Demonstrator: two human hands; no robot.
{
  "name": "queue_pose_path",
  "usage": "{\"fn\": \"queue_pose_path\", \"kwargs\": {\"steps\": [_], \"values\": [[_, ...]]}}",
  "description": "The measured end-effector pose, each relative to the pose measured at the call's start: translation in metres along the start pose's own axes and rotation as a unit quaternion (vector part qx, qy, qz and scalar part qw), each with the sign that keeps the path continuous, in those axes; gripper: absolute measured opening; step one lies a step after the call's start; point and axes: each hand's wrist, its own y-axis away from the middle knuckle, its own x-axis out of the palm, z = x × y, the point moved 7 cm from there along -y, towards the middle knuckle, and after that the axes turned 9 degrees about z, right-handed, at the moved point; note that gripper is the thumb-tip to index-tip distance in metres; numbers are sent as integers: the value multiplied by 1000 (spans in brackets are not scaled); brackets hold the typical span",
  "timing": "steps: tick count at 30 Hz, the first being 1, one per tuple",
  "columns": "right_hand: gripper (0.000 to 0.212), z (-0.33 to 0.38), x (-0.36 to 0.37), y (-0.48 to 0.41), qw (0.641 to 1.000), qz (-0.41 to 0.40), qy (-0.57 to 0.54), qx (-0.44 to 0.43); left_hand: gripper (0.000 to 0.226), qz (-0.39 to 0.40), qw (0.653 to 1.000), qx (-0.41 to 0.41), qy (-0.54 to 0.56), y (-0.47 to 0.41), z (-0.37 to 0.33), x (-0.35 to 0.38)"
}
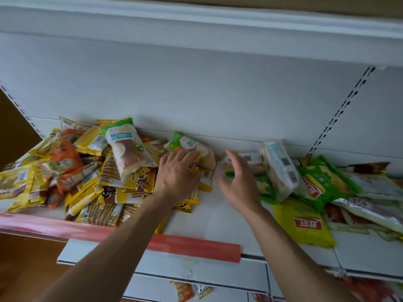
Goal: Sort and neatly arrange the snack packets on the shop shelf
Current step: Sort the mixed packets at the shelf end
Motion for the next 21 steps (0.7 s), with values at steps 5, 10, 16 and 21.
{"fn": "queue_pose_path", "kwargs": {"steps": [5,10,16,21], "values": [[63,15,48,-32,996,81,31,17,57,-42,998,-21,32,9,14,-15],[68,-1,57,-62,965,72,243,69,58,6,999,-15,35,11,20,-8],[35,6,34,-67,980,-2,185,74,53,-10,996,1,93,15,21,-13],[42,31,-35,-30,978,-199,17,61,51,-49,986,60,147,3,-4,-28]]}}
